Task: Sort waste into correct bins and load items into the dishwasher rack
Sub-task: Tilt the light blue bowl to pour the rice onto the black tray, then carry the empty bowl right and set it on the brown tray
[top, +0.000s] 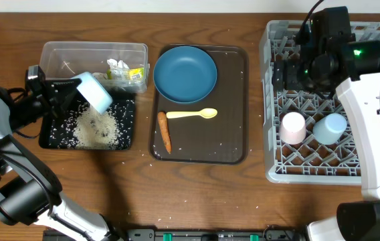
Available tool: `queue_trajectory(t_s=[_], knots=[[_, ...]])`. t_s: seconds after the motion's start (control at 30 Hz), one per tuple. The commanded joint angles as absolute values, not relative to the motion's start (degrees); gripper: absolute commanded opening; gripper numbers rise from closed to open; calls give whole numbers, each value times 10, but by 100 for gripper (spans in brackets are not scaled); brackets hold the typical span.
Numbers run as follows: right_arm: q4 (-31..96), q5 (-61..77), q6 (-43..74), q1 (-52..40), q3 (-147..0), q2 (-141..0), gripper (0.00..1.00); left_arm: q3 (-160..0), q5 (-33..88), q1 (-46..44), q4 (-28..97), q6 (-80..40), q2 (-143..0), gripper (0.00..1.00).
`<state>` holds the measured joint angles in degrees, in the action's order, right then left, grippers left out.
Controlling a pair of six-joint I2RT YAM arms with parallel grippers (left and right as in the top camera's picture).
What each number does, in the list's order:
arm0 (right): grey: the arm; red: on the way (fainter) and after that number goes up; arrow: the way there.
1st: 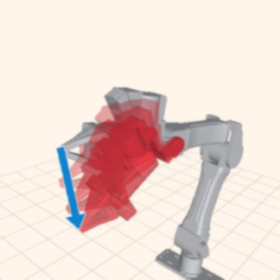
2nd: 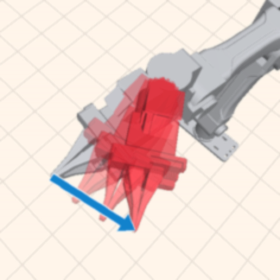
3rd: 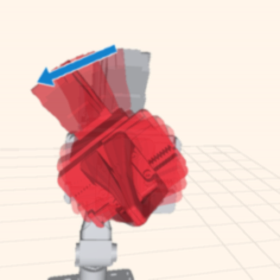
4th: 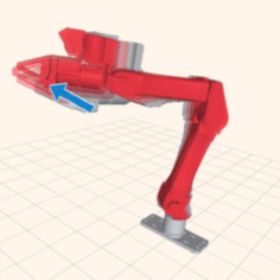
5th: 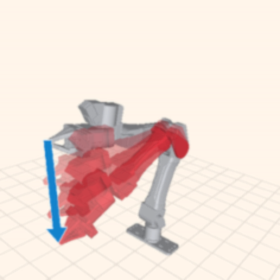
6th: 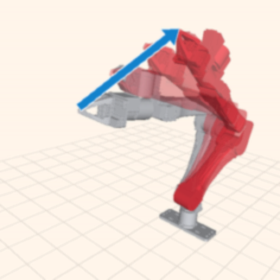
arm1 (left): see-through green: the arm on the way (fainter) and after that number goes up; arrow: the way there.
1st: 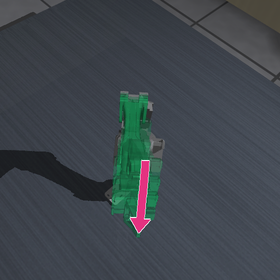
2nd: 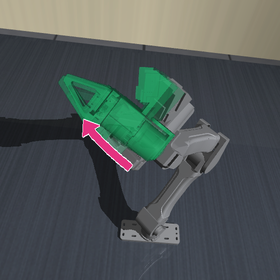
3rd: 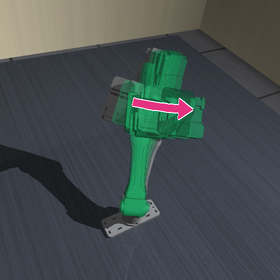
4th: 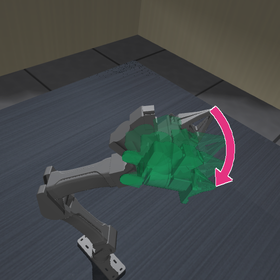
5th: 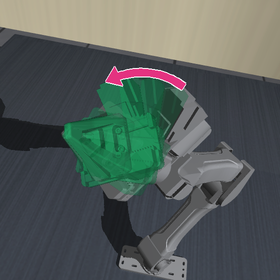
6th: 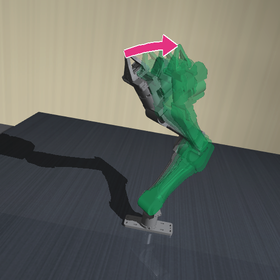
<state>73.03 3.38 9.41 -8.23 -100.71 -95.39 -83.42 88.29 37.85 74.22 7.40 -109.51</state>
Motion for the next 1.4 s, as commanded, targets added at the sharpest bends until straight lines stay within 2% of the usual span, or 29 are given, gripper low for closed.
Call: queue_trajectory(t_s=[0.0, 0.37, 0.87, 0.97, 1.07, 1.13, 1.37], knots=[[730, 28, 91, -79, -1003, -953, 93, -842, 901, 382, 745, 81, -1097, 6], [730, 28, 91, -79, -1003, -953, 93, -842, 901, 382, 791, 77, -1097, 6], [730, 28, 91, -79, -1003, -953, 93, -842, 900, 388, 748, 79, -1097, 6], [730, 28, 91, -79, -1003, -953, 93, -842, 900, 388, 797, 83, -1096, 6], [730, 28, 91, -79, -1003, -953, 93, -842, 888, 392, 744, 102, -1096, 6], [729, 28, 91, -79, -1003, -953, 93, -842, 852, 395, 717, 74, -1097, 6], [728, 28, 91, -79, -1003, -953, 93, -842, 862, 395, 743, 63, -1097, 6]])
